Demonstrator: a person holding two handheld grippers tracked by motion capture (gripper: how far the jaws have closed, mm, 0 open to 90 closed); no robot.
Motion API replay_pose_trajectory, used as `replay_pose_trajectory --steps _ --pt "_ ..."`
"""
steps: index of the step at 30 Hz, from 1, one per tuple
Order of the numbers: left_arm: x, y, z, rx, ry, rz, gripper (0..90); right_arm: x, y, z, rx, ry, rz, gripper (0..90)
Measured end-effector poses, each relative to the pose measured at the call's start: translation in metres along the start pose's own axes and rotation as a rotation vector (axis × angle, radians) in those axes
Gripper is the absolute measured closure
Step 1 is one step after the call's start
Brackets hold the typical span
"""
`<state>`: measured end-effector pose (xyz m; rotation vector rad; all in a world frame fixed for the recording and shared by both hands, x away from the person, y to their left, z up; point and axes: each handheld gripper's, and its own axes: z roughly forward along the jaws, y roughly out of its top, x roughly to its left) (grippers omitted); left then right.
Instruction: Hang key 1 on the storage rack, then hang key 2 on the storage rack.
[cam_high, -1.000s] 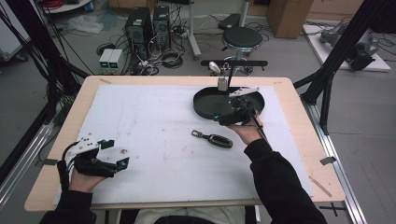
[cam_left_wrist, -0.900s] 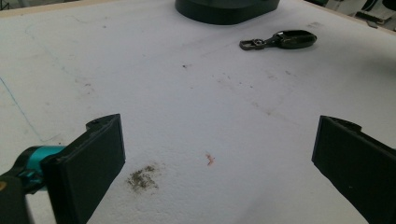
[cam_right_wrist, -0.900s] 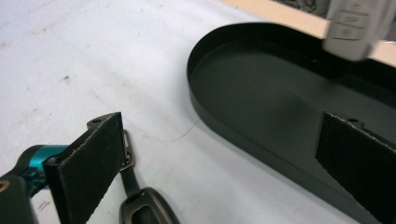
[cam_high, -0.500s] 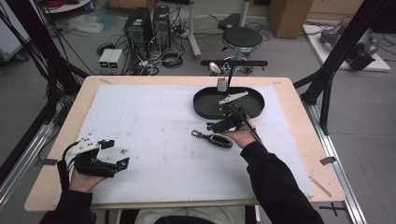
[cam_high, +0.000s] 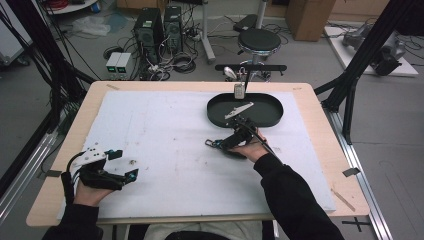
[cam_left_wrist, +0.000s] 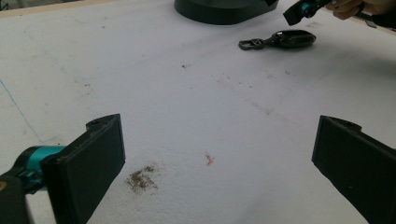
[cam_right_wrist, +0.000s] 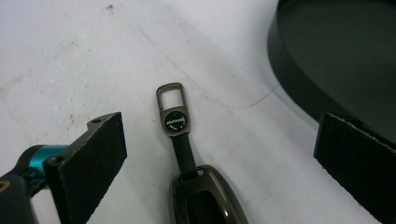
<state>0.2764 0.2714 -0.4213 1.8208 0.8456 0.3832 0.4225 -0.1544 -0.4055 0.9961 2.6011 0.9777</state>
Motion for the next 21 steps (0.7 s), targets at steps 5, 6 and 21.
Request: replay_pose_trajectory --steps 5,6,21 --pt "0.0 0.0 0.0 0.001 -0.001 0.0 3.0 0.004 -0.001 0.007 0.027 0.013 -0.018 1.7" --pt "0.0 0.0 0.0 0.002 0.0 0.001 3.0 0.004 -0.001 0.008 0.028 0.014 -0.026 1.7" --pt "0.0 0.0 0.0 0.003 0.0 0.001 3.0 0.013 -0.002 0.02 0.067 0.023 -0.056 2.0"
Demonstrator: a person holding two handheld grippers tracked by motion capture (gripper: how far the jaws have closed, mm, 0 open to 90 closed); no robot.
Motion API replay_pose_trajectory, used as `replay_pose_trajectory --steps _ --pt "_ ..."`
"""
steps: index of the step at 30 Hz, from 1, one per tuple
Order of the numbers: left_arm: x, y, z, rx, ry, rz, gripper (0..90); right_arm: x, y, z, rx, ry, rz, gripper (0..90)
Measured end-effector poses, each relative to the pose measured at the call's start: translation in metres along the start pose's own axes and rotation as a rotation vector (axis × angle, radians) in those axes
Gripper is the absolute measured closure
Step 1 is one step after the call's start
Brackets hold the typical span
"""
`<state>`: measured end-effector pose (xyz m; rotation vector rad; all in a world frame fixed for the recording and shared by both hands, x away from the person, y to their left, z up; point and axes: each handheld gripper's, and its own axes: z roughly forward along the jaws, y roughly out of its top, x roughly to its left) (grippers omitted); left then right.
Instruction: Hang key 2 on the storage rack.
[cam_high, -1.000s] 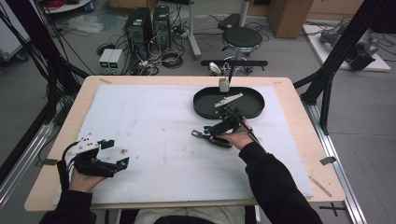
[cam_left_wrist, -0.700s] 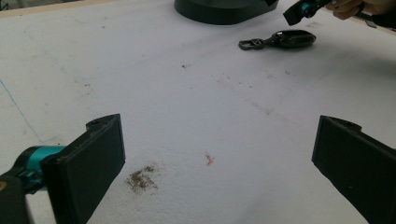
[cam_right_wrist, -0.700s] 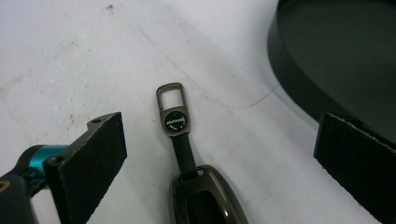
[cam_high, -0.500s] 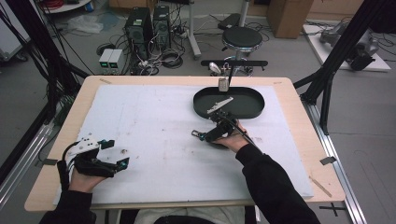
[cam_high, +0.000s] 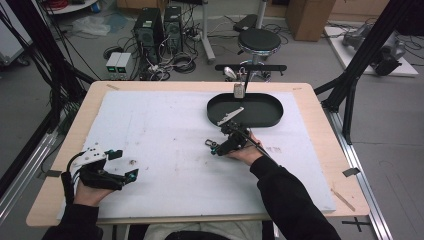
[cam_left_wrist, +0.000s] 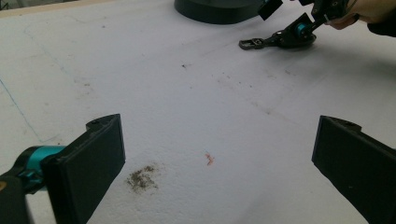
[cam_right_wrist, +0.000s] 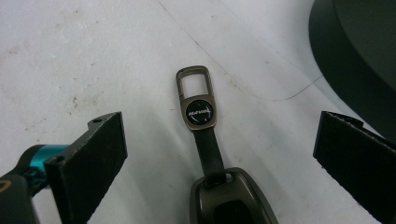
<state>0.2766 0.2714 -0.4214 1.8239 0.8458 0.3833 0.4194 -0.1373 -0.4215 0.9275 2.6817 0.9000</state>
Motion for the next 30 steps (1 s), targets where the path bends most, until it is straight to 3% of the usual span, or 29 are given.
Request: replay_pose_trajectory --steps 9,12,17,18,24,30 --pt "-0.0003 0.0 0.0002 0.0 0.0 -0.001 3.0 0.0028 -0.0009 0.0056 0.031 0.003 -0.014 7.8" --pt "-0.0003 0.0 0.0001 0.0 0.0 -0.001 3.0 0.0031 -0.0017 0.0077 0.042 0.021 -0.017 21.0" --pt "0.0 0.0 -0.0001 0.0 -0.001 -0.001 3.0 0.0072 -0.0018 0.009 0.05 0.016 -0.062 42.5" --pt "0.0 0.0 0.0 0.0 -0.001 0.0 3.0 0.0079 -0.0021 0.0097 0.051 0.006 -0.07 43.3" --pt "-0.0004 0.0 0.0001 0.0 -0.001 -0.001 3.0 0.0075 -0.0019 0.0064 0.055 0.015 -0.062 72.9" --pt "-0.0001 0.0 -0.0002 -0.001 0.0 0.0 3.0 0.0079 -0.0028 0.0038 0.053 -0.005 -0.055 83.0"
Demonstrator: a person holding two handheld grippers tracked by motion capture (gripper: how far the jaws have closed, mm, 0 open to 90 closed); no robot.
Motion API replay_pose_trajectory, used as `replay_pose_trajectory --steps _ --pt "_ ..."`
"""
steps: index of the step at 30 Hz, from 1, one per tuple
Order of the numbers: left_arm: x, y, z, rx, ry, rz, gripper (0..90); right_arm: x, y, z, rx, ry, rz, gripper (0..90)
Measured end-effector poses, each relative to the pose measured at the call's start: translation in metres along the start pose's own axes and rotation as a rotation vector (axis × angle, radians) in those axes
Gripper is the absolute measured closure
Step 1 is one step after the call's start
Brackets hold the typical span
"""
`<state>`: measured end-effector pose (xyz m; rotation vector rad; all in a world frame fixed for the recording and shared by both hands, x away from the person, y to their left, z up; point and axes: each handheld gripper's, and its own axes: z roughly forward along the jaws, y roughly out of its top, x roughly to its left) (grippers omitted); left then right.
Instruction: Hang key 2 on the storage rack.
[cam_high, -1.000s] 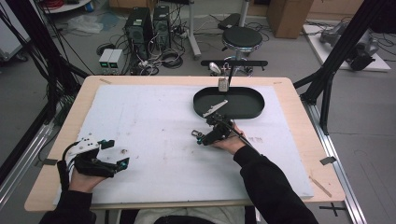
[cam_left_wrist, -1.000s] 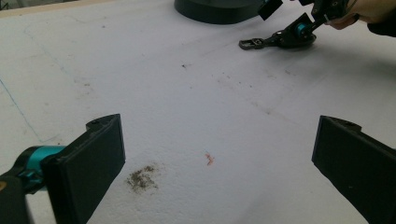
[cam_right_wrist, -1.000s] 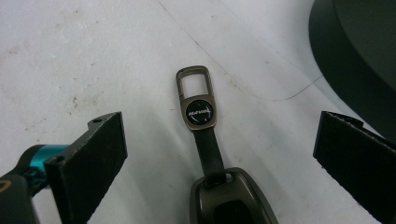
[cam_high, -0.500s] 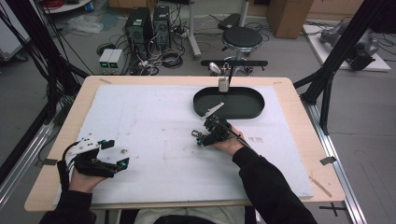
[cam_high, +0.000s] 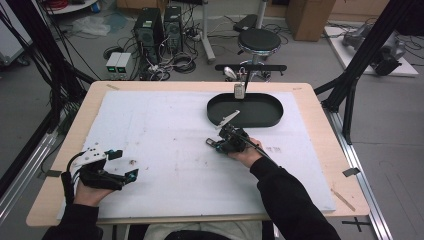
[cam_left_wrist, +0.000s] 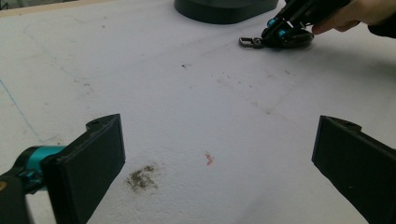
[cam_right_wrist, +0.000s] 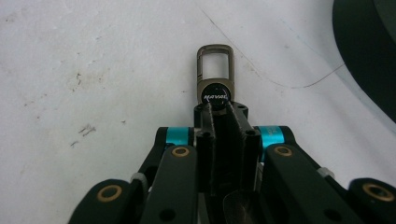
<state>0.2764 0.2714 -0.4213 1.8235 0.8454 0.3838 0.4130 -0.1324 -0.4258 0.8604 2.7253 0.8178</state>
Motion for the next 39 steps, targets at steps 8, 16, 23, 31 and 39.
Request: replay_pose_trajectory --steps 8,16,23,31,39 --pt "0.0 0.0 0.0 -0.004 0.0 -0.002 3.0 0.0 -0.001 -0.006 -0.021 -0.021 -0.006 85.7" --pt "0.0 0.0 0.0 -0.003 0.001 -0.002 3.0 -0.01 -0.002 -0.025 -0.088 0.003 0.054 85.8" --pt "0.0 0.0 0.0 -0.003 0.002 -0.002 3.0 -0.02 -0.006 -0.043 -0.141 0.013 0.091 85.9" --pt "0.0 0.0 0.0 -0.006 0.001 -0.004 3.0 -0.029 -0.011 -0.061 -0.186 -0.001 0.121 85.8" --pt "0.0 0.0 0.0 -0.007 0.002 -0.003 3.0 -0.035 -0.011 -0.075 -0.263 -0.008 0.154 85.8"
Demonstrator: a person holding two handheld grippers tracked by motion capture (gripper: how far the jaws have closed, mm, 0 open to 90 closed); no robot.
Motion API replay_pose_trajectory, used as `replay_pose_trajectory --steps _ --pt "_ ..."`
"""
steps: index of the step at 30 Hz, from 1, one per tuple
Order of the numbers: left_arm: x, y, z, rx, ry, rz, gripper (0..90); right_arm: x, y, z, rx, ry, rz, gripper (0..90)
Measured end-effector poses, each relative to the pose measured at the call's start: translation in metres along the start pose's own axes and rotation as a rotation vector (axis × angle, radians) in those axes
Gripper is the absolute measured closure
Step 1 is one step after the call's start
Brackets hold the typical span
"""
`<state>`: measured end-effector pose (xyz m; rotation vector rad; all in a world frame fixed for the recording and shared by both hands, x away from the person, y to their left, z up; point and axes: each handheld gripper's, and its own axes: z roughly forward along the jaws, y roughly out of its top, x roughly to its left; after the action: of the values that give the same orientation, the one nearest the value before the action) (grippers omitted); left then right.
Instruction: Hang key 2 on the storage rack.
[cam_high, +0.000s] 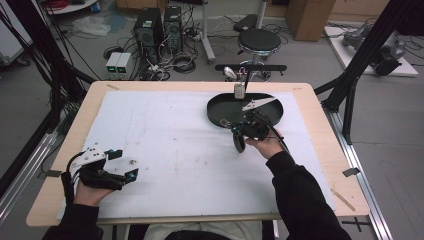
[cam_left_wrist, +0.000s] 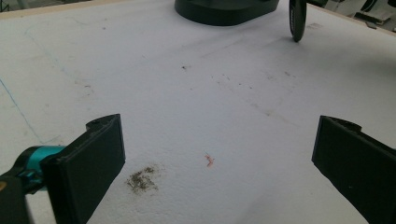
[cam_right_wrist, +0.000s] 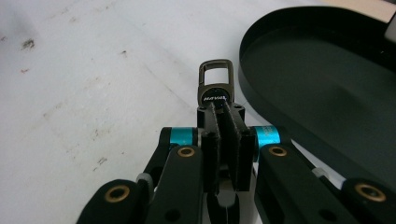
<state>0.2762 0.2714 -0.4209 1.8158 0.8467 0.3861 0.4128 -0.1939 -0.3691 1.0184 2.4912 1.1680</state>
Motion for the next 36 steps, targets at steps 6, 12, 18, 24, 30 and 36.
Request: replay_pose_trajectory --steps 6,12,18,24,30,36 --pt "0.0 0.0 0.0 -0.001 -0.002 0.001 3.0 -0.003 0.006 -0.007 -0.024 -0.005 0.005 85.8" --pt "0.0 0.0 0.0 -0.001 -0.002 -0.001 3.0 -0.003 0.019 -0.013 -0.053 -0.014 -0.012 85.8" --pt "0.001 0.0 0.0 0.0 -0.002 -0.001 3.0 -0.004 0.029 -0.02 -0.072 -0.025 -0.021 85.8" --pt "0.001 0.0 0.0 -0.001 -0.002 -0.001 3.0 -0.01 0.035 -0.029 -0.098 -0.037 -0.008 85.7" --pt "0.001 0.0 0.0 0.001 -0.002 0.001 3.0 -0.016 0.041 -0.04 -0.125 -0.052 0.007 85.7" --pt "0.001 0.0 0.0 0.001 -0.001 0.002 3.0 -0.023 0.049 -0.049 -0.144 -0.072 0.014 85.7"
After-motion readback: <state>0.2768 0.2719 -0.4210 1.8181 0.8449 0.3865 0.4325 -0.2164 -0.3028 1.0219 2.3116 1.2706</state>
